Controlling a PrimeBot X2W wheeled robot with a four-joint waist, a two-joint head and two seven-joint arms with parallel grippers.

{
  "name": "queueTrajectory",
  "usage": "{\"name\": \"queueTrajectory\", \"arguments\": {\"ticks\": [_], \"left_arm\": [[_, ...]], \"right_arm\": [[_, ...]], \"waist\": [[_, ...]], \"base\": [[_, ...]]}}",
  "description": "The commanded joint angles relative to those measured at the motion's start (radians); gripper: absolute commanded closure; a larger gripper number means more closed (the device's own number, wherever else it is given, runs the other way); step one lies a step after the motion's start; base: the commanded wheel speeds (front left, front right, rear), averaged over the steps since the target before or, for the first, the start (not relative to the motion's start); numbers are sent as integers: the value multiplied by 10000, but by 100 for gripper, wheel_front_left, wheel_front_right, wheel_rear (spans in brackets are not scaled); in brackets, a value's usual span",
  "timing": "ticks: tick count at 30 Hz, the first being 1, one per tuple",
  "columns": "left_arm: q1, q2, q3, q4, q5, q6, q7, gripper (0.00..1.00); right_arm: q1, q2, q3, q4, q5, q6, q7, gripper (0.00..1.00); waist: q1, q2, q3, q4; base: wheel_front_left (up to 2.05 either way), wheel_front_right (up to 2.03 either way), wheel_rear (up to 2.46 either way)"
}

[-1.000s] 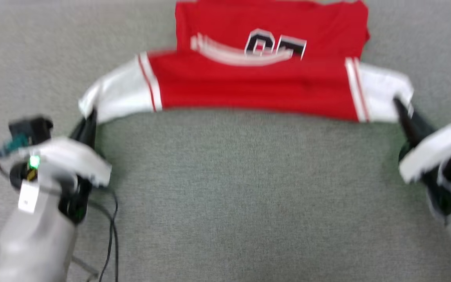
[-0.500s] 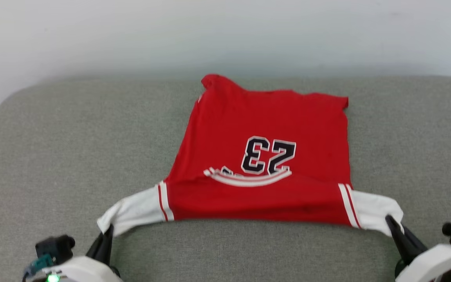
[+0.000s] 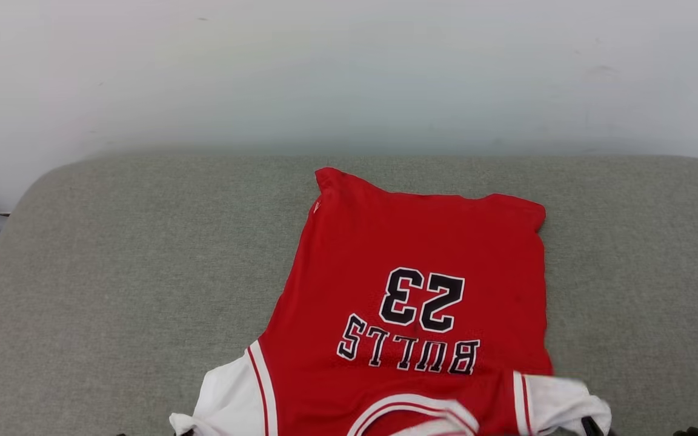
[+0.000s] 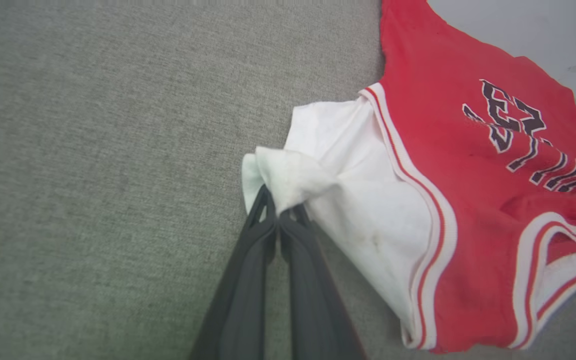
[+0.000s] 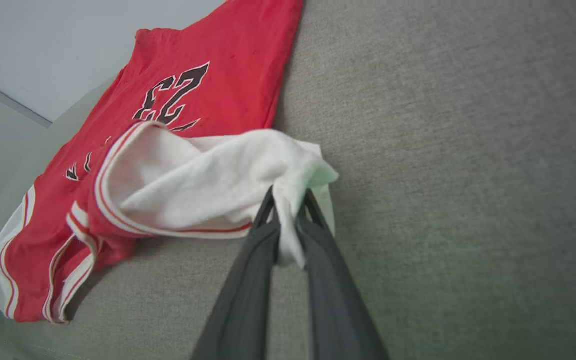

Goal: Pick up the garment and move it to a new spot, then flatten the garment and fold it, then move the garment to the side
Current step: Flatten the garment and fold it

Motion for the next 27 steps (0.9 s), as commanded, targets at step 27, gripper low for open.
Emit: {"name": "queueTrajectory", "arguments": {"ticks": [27], "left_arm": [[-2747, -617, -454, -2916, 1930, 184, -529, 100]], "right_arm": [[-8074, -1658, -2472, 3053, -1245, -6, 5233, 0]], "waist": [[3, -1, 3520, 2270]], "base": [[0, 0, 0]]}}
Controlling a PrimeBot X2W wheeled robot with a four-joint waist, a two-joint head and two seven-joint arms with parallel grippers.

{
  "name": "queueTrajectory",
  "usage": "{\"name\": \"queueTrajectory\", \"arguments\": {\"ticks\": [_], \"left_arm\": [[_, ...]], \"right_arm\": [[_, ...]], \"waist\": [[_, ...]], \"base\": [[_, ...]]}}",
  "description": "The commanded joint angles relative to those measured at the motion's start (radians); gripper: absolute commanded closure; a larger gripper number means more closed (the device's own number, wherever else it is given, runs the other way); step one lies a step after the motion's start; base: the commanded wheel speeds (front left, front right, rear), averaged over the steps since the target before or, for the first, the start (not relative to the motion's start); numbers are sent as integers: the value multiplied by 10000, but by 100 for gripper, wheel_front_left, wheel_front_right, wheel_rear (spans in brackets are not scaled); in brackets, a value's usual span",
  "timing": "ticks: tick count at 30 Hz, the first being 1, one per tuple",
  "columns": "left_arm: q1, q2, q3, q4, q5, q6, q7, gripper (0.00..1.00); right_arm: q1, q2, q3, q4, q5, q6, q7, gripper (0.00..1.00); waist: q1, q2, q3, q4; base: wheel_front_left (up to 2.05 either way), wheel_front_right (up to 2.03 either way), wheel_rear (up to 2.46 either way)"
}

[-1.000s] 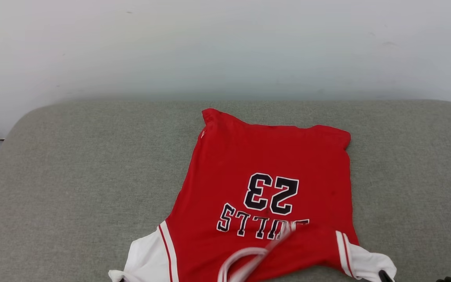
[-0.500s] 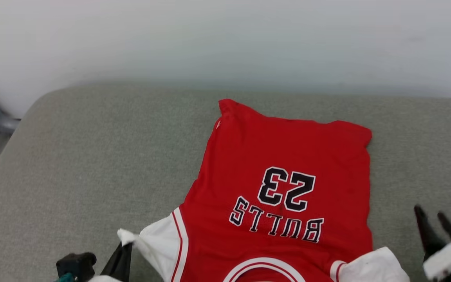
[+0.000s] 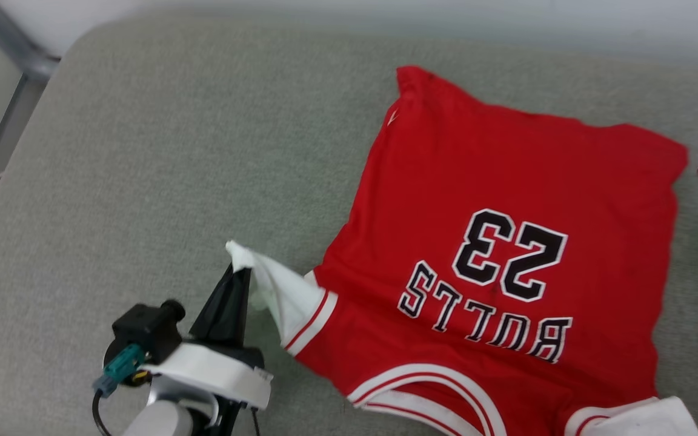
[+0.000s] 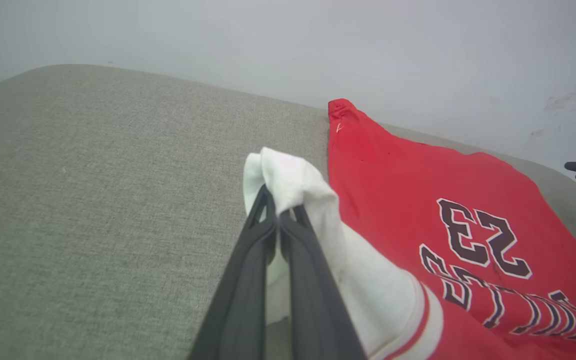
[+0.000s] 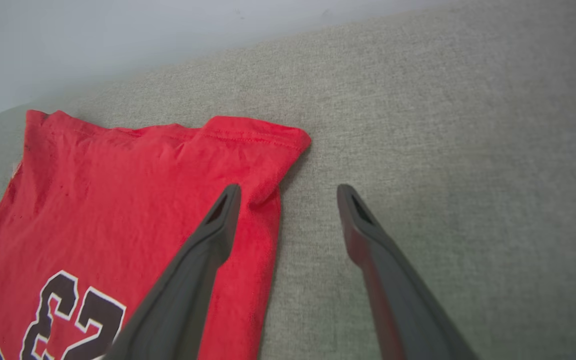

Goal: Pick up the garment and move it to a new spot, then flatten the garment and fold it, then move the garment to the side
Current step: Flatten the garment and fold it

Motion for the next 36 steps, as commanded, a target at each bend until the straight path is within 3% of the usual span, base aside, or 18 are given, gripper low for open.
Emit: {"name": "queueTrajectory", "arguments": {"ticks": [1, 4, 8, 14, 15, 17, 20, 26, 29, 36], "left_arm": [[-256, -71, 2, -115, 86, -44, -50, 100], [-698, -316, -32, -332, 343, -213, -75, 100], [-971, -551, 6, -487, 551, -372, -88, 100], [-911, -876, 234, -504, 811, -566, -94, 100], [-859, -921, 282, -458, 819, -578, -95, 100], [-796, -1004, 390, -375, 876, -635, -95, 100], [-711, -1070, 533, -198, 949, -720, -94, 100], [-454, -1018, 822, 272, 912, -776, -88, 100], [-242, -905, 1004, 461, 857, -695, -85, 100], [425, -590, 1410, 771, 587, -465, 47, 100]], "right_arm": [[-362, -125, -10, 148, -161, -4, 224, 0], [-1416, -446, -131, 696, -636, -4, 1050, 0], [-1993, -414, -172, 1227, -1107, -4, 1706, 0], [-1462, 70, -224, 2815, -1635, -11, 3703, 0], [-1357, 192, -289, 3008, -1671, -11, 3973, 48], [-1341, 369, -464, 3121, -1797, -11, 4233, 100], [-1541, 460, -660, 2811, -1840, -7, 4028, 100], [-1651, -115, -991, 1797, -1839, -10, 3470, 100], [-1195, -309, -1072, 1128, -1772, -11, 3306, 100], [676, -6, -1329, -430, -1557, -8, 3212, 100]], "waist": [[-3, -1, 771, 646], [-3, -1, 1361, 997], [-3, -1, 1827, 1162], [-3, -1, 2006, 1211], [-3, -1, 1987, 1205], [-3, -1, 1932, 1162], [-3, -1, 1773, 1048], [-3, -1, 1005, 676], [-3, -1, 510, 362], [-3, -1, -529, -572]], "base": [[0, 0, 0], [0, 0, 0], [0, 0, 0], [0, 0, 0], [0, 0, 0], [0, 0, 0], [0, 0, 0], [0, 0, 0], [0, 0, 0], [0, 0, 0]]}}
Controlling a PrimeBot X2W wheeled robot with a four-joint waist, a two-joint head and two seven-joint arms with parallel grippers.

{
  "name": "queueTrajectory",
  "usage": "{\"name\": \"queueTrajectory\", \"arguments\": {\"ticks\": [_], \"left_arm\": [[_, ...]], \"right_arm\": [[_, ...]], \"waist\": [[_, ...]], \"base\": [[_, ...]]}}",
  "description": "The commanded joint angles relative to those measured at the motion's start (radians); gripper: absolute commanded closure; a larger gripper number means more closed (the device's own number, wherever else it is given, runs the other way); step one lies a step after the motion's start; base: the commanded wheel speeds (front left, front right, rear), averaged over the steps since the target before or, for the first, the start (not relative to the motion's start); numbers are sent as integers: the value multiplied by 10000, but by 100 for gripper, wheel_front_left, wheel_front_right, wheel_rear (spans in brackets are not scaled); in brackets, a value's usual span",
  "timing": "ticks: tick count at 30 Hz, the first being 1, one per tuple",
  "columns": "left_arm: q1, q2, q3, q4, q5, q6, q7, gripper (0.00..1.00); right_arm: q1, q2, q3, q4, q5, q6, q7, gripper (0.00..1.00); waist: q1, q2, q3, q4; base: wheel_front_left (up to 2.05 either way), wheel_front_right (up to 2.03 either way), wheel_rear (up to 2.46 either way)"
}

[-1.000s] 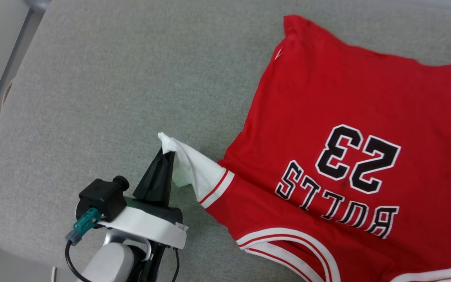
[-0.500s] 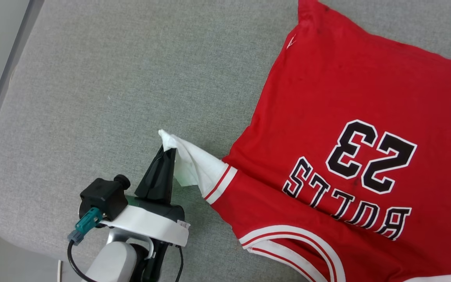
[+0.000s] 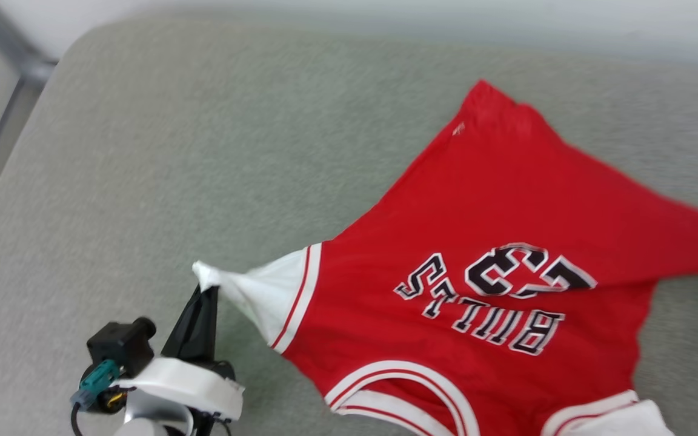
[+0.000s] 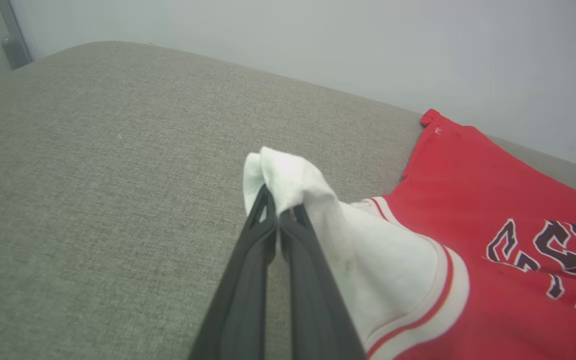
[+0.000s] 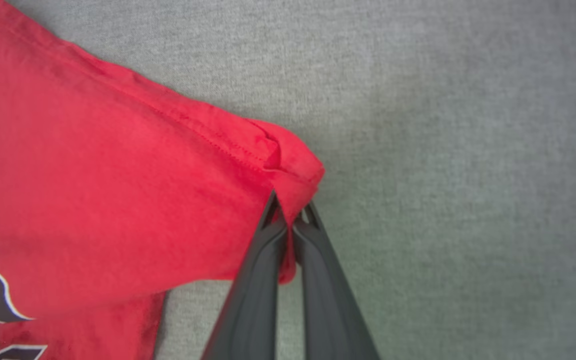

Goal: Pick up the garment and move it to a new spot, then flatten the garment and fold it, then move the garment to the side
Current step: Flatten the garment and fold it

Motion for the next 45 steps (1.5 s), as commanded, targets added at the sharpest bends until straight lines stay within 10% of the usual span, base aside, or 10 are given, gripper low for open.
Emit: {"name": "queueTrajectory", "arguments": {"ticks": [1, 19, 22, 36, 45], "left_arm": [[81, 43, 37, 22, -36, 14, 19, 100], [1474, 618, 278, 299, -559, 267, 766, 100], [1511, 621, 216, 317, -574, 281, 863, 100], [1111, 562, -65, 38, -457, 323, 1004, 100], [24, 336, -346, -267, -182, 269, 848, 100]], "right_arm": [[294, 67, -53, -67, 25, -14, -2, 100], [7125, 3158, -1102, -3955, 350, -11, -472, 100], [7381, 3419, -921, -3968, 678, -11, -998, 0], [5390, 2288, 579, -3409, 549, -11, -6738, 0], [2362, 824, 2361, -1908, 1226, -11, -4883, 0]], "waist": [[0, 0, -615, -617], [0, 0, -2109, -2306], [0, 0, -2152, -2351], [0, 0, -1986, -1926], [0, 0, -793, -1302]], "base": [[0, 0, 0], [0, 0, 0], [0, 0, 0], [0, 0, 0], [0, 0, 0]]}}
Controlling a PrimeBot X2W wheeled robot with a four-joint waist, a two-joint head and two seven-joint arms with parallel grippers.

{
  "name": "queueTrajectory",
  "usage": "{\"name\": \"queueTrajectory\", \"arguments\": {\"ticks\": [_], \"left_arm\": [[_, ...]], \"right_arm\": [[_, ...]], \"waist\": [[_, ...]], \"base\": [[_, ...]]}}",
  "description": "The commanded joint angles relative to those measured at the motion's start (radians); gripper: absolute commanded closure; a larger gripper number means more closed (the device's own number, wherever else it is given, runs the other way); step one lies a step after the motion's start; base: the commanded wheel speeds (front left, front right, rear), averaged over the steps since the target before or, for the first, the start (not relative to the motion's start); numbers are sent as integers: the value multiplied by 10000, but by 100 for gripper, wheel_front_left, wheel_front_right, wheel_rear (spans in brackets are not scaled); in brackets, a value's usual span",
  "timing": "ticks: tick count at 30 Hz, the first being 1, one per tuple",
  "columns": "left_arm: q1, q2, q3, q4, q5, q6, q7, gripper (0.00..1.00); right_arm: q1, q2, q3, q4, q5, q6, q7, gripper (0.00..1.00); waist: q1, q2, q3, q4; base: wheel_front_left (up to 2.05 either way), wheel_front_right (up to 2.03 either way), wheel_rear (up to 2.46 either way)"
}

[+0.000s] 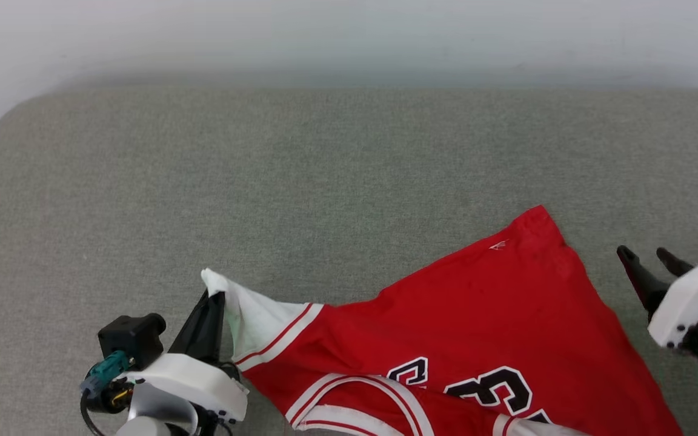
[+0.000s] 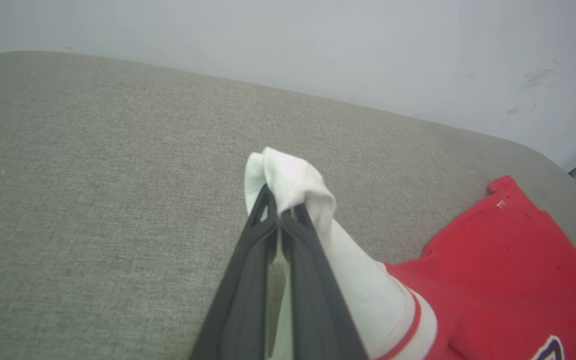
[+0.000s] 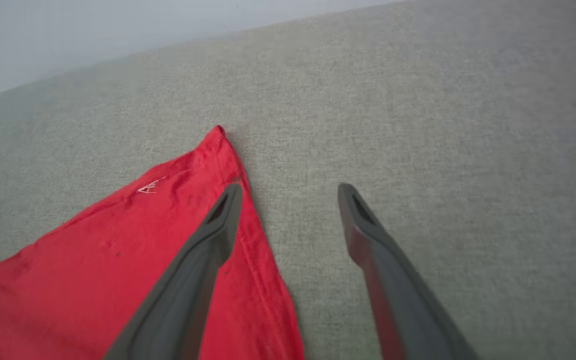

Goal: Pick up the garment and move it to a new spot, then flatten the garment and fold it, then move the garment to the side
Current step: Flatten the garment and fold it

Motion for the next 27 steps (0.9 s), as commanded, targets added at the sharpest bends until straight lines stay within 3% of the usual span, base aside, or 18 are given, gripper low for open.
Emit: {"name": "queueTrajectory", "arguments": {"ticks": [1, 5, 10, 16, 21, 22, 23, 24, 27], "left_arm": [[-337, -79, -70, -68, 111, -36, -100, 100], [-815, -236, -234, -81, 218, -115, -201, 100], [-1285, -367, -333, -89, 303, -214, -384, 100], [-1807, -538, -553, 89, 418, -390, -527, 100], [-1998, -655, -679, 305, 454, -501, -650, 100], [-2000, -666, -677, 339, 440, -511, -680, 100], [-1993, -675, -676, 371, 428, -516, -694, 100], [-1989, -671, -674, 397, 417, -518, -706, 100], [-1947, -612, -625, 485, 365, -521, -720, 100]], "right_arm": [[-802, -358, 339, 266, 210, -7, 921, 0], [-2109, -874, 941, 659, 506, -7, 2845, 0], [-3566, -978, 1679, 1073, 463, -7, 4550, 0], [-4451, -859, 2378, 1849, 458, -7, 5472, 0], [-4039, -611, 2919, 2993, 659, -4, 6515, 0], [-3966, -582, 3021, 3134, 698, -4, 6699, 8], [-3928, -582, 3098, 3213, 743, -3, 6826, 67], [-3939, -562, 3143, 3239, 822, -3, 6842, 100], [-4176, -504, 3098, 3137, 971, 8, 6567, 100]], "waist": [[-1, -1, 555, 364], [-1, -1, 1063, 648], [-1, -1, 1756, 861], [-1, -1, 2360, 1143], [-1, -1, 2458, 1250], [-1, -1, 2458, 1241], [-1, -1, 2453, 1232], [-1, -1, 2438, 1219], [-1, -1, 2283, 1127]], "base": [[0, 0, 0], [0, 0, 0], [0, 0, 0], [0, 0, 0], [0, 0, 0], [0, 0, 0], [0, 0, 0], [0, 0, 0], [0, 0, 0]]}}
